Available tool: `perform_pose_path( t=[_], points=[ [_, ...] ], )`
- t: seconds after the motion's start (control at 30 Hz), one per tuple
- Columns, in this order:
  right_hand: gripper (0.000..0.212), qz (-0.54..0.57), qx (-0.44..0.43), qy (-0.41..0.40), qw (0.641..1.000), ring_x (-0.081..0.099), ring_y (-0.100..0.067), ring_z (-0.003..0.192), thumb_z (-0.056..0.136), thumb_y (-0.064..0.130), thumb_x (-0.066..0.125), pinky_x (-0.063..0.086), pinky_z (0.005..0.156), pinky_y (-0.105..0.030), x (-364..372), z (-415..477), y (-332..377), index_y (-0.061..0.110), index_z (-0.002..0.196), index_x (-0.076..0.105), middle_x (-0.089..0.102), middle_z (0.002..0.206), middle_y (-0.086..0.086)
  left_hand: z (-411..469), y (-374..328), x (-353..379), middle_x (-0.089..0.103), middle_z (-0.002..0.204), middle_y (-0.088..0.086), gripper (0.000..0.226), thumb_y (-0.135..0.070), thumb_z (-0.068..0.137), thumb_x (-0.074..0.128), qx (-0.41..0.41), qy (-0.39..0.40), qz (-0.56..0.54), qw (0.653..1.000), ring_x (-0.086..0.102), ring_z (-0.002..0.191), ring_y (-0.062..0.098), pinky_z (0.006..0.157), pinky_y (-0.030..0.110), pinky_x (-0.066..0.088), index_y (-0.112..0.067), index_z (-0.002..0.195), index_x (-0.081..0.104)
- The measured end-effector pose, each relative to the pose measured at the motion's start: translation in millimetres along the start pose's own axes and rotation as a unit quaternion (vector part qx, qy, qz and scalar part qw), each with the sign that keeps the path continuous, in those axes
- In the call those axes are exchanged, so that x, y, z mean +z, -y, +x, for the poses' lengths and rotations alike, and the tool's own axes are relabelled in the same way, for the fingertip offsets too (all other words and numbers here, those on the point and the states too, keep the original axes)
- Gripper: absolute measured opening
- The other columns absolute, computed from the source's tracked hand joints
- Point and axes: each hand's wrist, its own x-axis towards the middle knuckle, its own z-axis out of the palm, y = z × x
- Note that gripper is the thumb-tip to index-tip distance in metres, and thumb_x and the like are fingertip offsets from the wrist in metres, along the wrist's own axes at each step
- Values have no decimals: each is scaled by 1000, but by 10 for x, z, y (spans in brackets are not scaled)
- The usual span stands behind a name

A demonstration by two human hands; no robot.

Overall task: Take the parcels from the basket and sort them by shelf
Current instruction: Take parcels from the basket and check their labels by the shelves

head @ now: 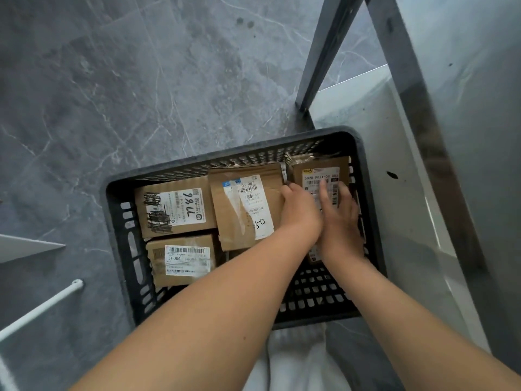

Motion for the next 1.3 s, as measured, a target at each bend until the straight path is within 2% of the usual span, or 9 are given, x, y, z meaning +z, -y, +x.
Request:
perform_pose_path(
  t=[0.13,0.23,0.3,0.37,0.47,0.6,0.73,1.03,1.3],
  points=[
    [99,-67,23,35,997,-2,-21,148,92,32,62,27,116,-47,20,29,37,44,149,-17,-17,159,13,-47,-87,13,24,155,15,71,-27,102,47,-39,13,-58,997,40,135,32,108,39,36,-1,153,5],
    [86,-157,-37,73,984,-3,-21,150,96,36,49,21,119,-50,30,61,118,35,152,-17,-20,162,7,-188,-36,9,21,158,10,70,-24,101,46,28,-17,-82,996,32,142,26,116,36,30,-9,156,4],
    [67,-153,-34,130,979,29,-13,142,102,32,36,39,111,-33,90,69,252,26,155,-5,0,165,-4,-227,23,-27,26,156,5,64,-18,99,48,86,-34,-60,994,34,140,23,117,36,30,-12,155,17],
    [49,-68,-14,128,989,55,-4,106,106,24,31,53,78,-13,205,147,327,12,152,23,31,157,-13,-186,58,-109,35,149,7,47,-16,102,40,99,-18,-45,994,41,135,25,114,35,33,-8,148,33],
    [55,-158,-58,141,976,32,-17,141,102,19,42,39,110,-34,156,225,410,12,152,20,25,159,-5,-161,103,-254,41,147,9,42,-8,102,35,120,4,-46,992,42,134,24,112,27,29,-3,144,40],
    [70,-151,-48,126,979,9,-23,151,98,24,48,25,119,-48,-97,34,521,17,156,9,8,164,-4,-379,178,-443,38,152,8,41,-10,103,33,166,-14,-27,986,35,139,21,100,8,17,-4,143,41],
    [68,-112,-33,46,992,-7,-18,151,101,20,40,7,124,-38,-542,-300,877,14,157,2,-4,165,-5,-709,127,-910,11,164,1,52,-20,106,29,208,-46,45,976,8,151,13,122,25,5,-11,156,18],
    [63,-71,-184,-133,971,-13,-14,150,105,26,28,-5,123,-34,-2612,-1703,2941,17,157,-7,-11,164,-1,-2506,-574,-3169,-1,165,0,58,-24,105,29,331,-201,193,902,-6,151,10,122,29,-8,-12,157,6],
    [73,-82,-351,-410,838,-21,-14,147,97,12,35,-11,122,-33,-5116,-3581,4556,15,156,-8,-15,163,0,-5114,-2008,-5093,7,165,1,58,-22,103,34,482,-442,78,752,0,151,12,122,30,-4,-12,156,12]
  ],
)
